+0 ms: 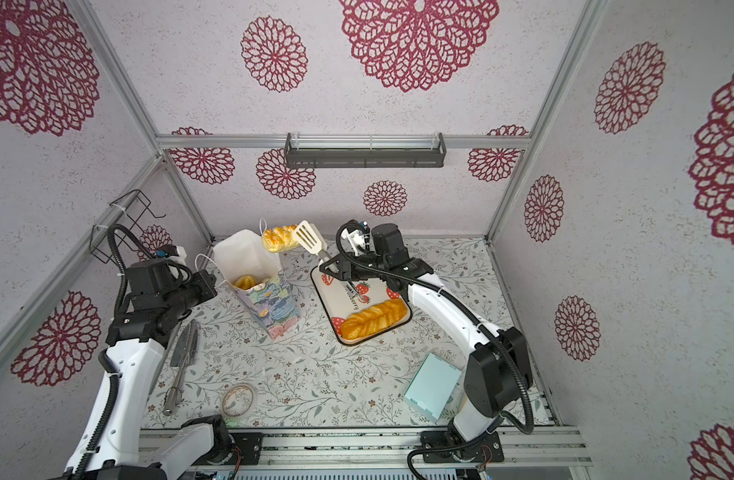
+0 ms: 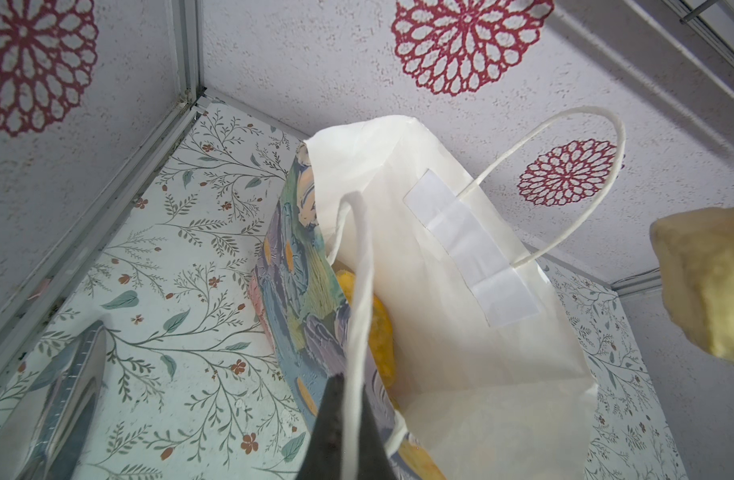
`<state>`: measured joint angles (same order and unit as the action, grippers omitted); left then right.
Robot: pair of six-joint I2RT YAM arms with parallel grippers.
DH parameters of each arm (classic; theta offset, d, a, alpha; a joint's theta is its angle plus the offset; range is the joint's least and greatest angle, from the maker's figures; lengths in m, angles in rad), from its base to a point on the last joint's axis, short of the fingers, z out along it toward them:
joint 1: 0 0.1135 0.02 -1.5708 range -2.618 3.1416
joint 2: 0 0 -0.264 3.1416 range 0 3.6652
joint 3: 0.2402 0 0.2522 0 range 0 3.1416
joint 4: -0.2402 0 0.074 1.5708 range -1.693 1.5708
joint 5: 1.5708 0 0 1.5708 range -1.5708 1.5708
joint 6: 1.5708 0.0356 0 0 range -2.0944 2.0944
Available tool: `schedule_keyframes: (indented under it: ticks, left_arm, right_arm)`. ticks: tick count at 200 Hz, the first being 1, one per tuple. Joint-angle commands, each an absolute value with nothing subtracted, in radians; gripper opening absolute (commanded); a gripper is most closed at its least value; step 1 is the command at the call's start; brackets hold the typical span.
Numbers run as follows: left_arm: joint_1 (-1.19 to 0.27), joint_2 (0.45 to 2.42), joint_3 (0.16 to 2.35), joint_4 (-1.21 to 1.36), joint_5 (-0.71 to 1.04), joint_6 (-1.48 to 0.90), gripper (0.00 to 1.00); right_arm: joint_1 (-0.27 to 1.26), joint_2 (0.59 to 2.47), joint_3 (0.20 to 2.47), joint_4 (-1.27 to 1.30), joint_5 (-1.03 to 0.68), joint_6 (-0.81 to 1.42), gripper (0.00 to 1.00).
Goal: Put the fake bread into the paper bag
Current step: 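Carry the round bun in the tongs over the paper bag mouth, then open the tongs over the bag to drop the round bun inside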
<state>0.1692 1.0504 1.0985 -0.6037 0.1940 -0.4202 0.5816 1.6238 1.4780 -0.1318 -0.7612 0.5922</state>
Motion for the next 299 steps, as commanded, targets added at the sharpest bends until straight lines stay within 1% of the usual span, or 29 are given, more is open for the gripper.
schedule_keyframes:
  ticks: [1, 91, 158, 193, 241, 299]
  left_arm:
    - [0.176, 1.054, 1.090, -0.588, 0.199, -0.426, 0.00]
    - [0.176, 1.052, 1.087, -0.589, 0.196, -0.424, 0.00]
    - [0.176, 1.050, 1.087, -0.590, 0.195, -0.424, 0.00]
    - [0.176, 1.050, 1.088, -0.589, 0.195, -0.423, 0.00]
    - [0.175, 1.050, 1.088, -0.589, 0.196, -0.425, 0.00]
    - [0.175, 1.049, 1.088, -0.591, 0.195, -0.424, 0.00]
  right_arm:
    - [0.607, 1.586, 1.546, -0.074, -0.801, 0.537, 0.35]
    - [0.690, 1.658, 1.637, -0.142, -0.793, 0.480, 0.36]
    - [0.698, 1.700, 1.632, -0.152, -0.790, 0.477, 0.36]
    - [0.701, 1.713, 1.641, -0.213, -0.753, 0.436, 0.36]
    - [0.704, 1.728, 1.646, -0.231, -0.747, 0.434, 0.36]
    - [0.708, 1.743, 1.657, -0.244, -0.744, 0.431, 0.37]
